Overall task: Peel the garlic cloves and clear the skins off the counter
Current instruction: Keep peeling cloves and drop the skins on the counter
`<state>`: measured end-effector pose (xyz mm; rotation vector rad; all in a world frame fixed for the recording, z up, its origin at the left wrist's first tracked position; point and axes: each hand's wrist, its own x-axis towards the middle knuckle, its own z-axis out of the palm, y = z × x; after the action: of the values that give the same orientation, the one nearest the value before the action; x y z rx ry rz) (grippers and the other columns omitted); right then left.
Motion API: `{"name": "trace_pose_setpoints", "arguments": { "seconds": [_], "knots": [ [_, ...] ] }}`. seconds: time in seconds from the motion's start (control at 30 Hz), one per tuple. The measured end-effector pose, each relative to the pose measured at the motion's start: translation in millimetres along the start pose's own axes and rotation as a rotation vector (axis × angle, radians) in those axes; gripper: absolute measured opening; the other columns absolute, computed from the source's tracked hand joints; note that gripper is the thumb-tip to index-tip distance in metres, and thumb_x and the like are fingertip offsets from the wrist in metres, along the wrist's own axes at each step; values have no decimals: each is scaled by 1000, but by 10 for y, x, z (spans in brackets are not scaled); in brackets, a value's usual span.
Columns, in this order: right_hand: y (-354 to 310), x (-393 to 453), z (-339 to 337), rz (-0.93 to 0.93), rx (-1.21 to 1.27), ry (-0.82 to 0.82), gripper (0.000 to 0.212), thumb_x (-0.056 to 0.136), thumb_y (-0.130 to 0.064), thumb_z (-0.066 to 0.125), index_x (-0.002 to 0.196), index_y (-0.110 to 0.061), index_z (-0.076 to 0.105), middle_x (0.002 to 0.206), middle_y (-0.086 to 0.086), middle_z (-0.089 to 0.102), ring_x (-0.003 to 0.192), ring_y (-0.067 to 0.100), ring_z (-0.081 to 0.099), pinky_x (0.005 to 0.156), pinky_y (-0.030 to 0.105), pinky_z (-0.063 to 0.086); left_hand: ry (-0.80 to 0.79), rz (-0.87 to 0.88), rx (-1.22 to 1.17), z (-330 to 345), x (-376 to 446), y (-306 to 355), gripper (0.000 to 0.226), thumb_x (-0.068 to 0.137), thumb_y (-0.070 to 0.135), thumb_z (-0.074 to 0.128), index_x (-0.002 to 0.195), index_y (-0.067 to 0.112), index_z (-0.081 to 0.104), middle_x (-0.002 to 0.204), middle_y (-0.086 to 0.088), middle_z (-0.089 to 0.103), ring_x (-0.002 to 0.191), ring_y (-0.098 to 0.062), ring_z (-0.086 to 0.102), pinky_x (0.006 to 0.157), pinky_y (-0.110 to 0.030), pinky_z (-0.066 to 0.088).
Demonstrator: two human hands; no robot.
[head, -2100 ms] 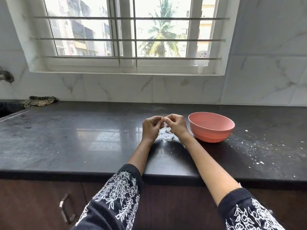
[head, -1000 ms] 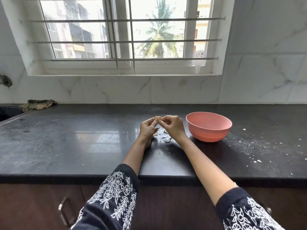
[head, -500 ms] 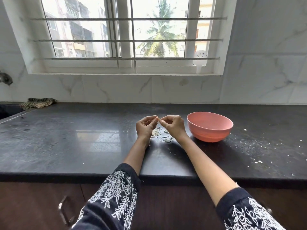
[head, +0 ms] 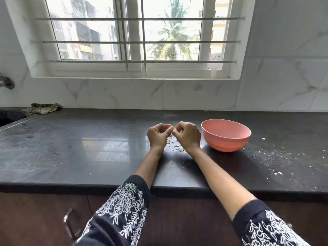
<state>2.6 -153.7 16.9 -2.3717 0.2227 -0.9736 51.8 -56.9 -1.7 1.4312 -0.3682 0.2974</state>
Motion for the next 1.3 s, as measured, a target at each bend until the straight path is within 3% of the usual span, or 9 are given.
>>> {"name": "trace_pose_setpoints", "arguments": {
  "seconds": [0.17, 0.4, 0.53, 0.63, 0.73, 0.87, 1.03, 1.17, 1.3],
  "knots": [
    [2, -10, 45, -174, -116, 32, 19, 89, -24, 55, 83, -9, 64, 88, 5, 64, 94, 23, 53, 63, 33, 38, 27, -24, -35, -21, 23, -3, 6, 77, -2, 71, 82, -2, 69, 67, -2, 66, 52, 3, 59, 57, -14, 49],
    [62, 34, 5, -228, 63, -48, 14, 88, -19, 59, 86, -10, 69, 86, 3, 68, 85, 20, 55, 68, 31, 40, -8, -223, -285, -73, 7, 14, 9, 78, -1, 70, 76, 8, 67, 55, 7, 66, 49, 1, 56, 53, -13, 46],
    [56, 36, 12, -208, 72, -17, 13, 84, -16, 61, 76, -8, 66, 77, 7, 66, 80, 21, 53, 65, 31, 39, -42, -225, -292, -66, -23, 37, 11, 79, 1, 70, 76, 10, 66, 56, 6, 66, 52, -2, 57, 58, -15, 49],
    [47, 40, 7, -160, 134, 12, 12, 80, -13, 65, 72, -5, 65, 72, 9, 65, 72, 22, 53, 64, 29, 37, -97, -124, -217, -70, -46, 48, 7, 77, 2, 72, 77, 8, 68, 63, 3, 69, 62, -9, 62, 66, -20, 54],
    [64, 58, -10, -176, 131, -6, 11, 79, -12, 66, 72, -3, 66, 71, 11, 64, 70, 19, 48, 64, 30, 36, -117, -62, -132, -64, -25, 41, 7, 76, -2, 72, 78, 2, 67, 60, 5, 68, 57, -7, 63, 63, -20, 55],
    [24, 34, 5, -343, -14, -31, 17, 77, -6, 65, 62, 0, 59, 64, 14, 59, 68, 26, 49, 63, 28, 32, -91, 57, 149, -97, 55, -29, 17, 77, -9, 66, 71, 7, 66, 46, 11, 60, 44, 1, 54, 55, -21, 50],
    [-28, 7, -27, -564, -233, -28, 21, 64, -4, 77, 57, -2, 58, 57, 13, 57, 57, 27, 56, 59, 30, 45, -149, 266, 456, -141, 56, -49, 25, 74, -11, 53, 65, 7, 69, 48, 9, 55, 44, 4, 50, 55, -22, 41],
    [72, 56, -22, -340, -18, -39, 17, 81, -9, 66, 70, 2, 61, 71, 15, 61, 76, 29, 50, 65, 33, 37, -139, 131, 217, -111, 45, -41, 21, 78, -12, 60, 72, 8, 65, 50, 11, 60, 45, 1, 54, 56, -23, 51],
    [57, 46, 5, -316, 9, -52, 14, 84, -7, 62, 74, 3, 62, 76, 16, 62, 81, 29, 49, 67, 33, 36, -160, 85, 163, -114, 71, -58, 25, 80, -8, 65, 69, 15, 62, 49, 9, 61, 43, -1, 54, 56, -25, 51]
  ]
}}
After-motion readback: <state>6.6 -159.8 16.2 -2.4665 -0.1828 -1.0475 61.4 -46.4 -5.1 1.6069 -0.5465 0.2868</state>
